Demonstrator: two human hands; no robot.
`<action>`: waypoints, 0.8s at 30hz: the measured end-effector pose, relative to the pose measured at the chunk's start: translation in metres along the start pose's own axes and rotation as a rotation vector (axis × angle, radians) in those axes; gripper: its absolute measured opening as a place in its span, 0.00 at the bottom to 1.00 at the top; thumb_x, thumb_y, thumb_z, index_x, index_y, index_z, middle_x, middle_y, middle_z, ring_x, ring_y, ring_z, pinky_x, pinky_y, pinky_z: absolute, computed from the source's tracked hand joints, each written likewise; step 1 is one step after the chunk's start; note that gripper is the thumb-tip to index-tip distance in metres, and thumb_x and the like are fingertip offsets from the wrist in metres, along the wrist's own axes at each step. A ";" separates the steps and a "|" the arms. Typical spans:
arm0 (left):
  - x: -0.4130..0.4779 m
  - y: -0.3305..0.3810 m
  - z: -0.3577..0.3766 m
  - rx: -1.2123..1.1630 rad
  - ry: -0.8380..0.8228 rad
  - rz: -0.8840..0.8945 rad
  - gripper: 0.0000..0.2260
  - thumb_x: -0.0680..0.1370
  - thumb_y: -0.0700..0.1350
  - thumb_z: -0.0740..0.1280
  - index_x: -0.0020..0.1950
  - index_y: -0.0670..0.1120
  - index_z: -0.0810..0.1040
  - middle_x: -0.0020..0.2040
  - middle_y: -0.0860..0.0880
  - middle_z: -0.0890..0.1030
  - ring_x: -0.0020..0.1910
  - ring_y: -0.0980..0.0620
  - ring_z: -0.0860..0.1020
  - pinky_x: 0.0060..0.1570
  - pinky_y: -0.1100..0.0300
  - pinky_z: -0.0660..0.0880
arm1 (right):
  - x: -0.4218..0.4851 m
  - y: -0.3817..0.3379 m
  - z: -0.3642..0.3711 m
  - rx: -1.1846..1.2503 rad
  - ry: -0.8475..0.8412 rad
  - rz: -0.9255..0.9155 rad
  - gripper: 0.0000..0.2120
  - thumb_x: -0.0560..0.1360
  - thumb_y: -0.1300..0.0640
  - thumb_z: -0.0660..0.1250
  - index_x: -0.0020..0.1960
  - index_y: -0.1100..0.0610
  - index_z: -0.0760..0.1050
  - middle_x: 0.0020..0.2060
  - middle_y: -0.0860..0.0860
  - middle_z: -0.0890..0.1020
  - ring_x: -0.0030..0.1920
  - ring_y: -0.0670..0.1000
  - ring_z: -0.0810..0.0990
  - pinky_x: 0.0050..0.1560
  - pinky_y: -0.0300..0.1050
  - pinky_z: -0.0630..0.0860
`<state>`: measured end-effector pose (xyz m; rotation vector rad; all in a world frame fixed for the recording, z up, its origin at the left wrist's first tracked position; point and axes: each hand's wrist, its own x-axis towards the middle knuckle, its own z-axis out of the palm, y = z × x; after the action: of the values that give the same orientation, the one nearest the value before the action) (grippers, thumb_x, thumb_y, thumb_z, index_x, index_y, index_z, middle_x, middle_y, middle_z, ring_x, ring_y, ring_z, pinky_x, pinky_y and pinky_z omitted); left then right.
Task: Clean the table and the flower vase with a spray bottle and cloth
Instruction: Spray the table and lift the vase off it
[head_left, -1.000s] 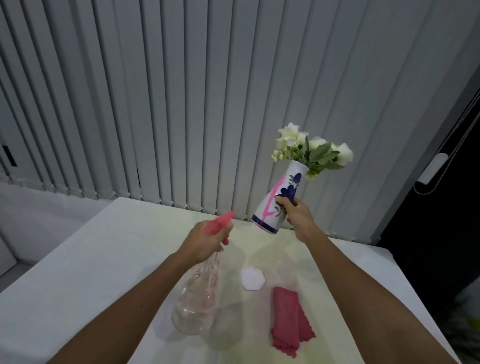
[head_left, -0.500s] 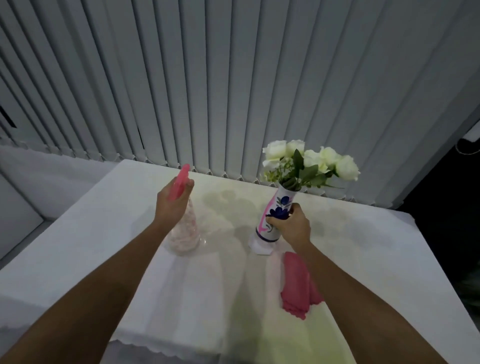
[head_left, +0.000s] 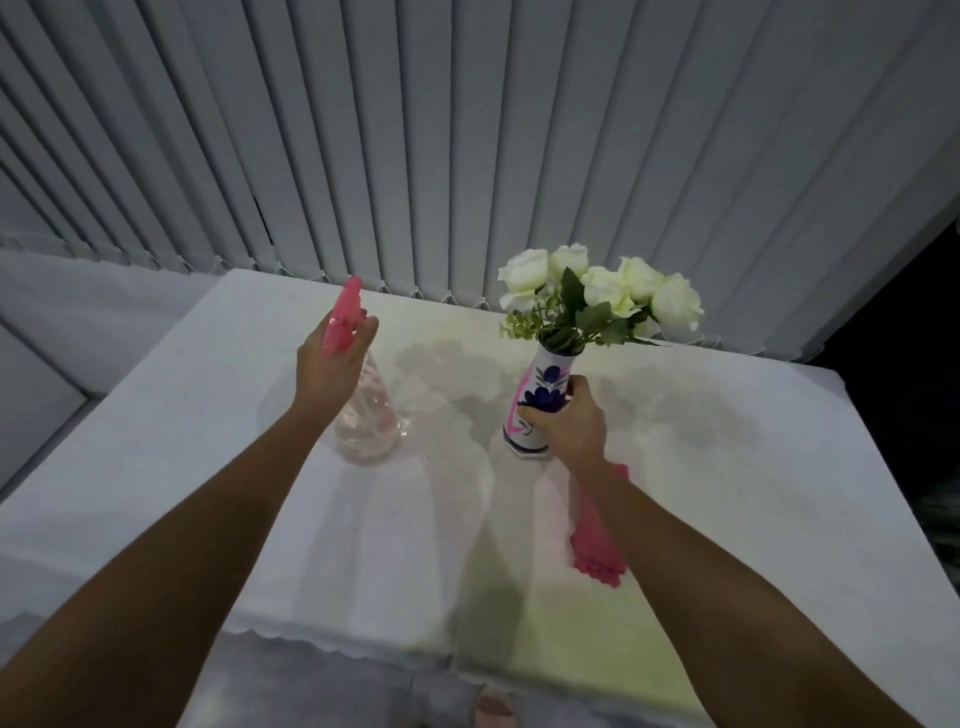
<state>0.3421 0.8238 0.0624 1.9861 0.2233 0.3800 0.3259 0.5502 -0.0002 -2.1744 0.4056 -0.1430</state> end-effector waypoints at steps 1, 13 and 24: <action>-0.003 0.000 0.002 0.001 0.017 -0.015 0.16 0.79 0.53 0.63 0.63 0.46 0.75 0.48 0.48 0.79 0.45 0.50 0.76 0.44 0.63 0.71 | 0.000 0.001 0.001 -0.016 0.006 -0.008 0.27 0.61 0.47 0.77 0.54 0.55 0.71 0.46 0.51 0.82 0.47 0.54 0.80 0.48 0.48 0.77; -0.097 -0.020 0.065 0.000 0.412 -0.394 0.26 0.75 0.40 0.67 0.70 0.35 0.62 0.66 0.33 0.65 0.64 0.33 0.65 0.63 0.45 0.64 | -0.011 0.005 0.000 -0.054 -0.003 -0.075 0.27 0.62 0.49 0.78 0.56 0.55 0.72 0.48 0.50 0.82 0.45 0.50 0.78 0.42 0.42 0.71; -0.078 0.011 0.090 0.114 -0.401 -0.056 0.16 0.80 0.44 0.63 0.66 0.42 0.71 0.63 0.47 0.77 0.63 0.49 0.74 0.56 0.64 0.65 | -0.010 0.009 -0.007 0.085 -0.080 -0.048 0.28 0.65 0.52 0.77 0.60 0.56 0.70 0.51 0.50 0.81 0.49 0.49 0.78 0.46 0.40 0.72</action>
<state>0.3022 0.7182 0.0232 2.1157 0.0457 -0.0722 0.3122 0.5433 -0.0031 -2.0998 0.2970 -0.0977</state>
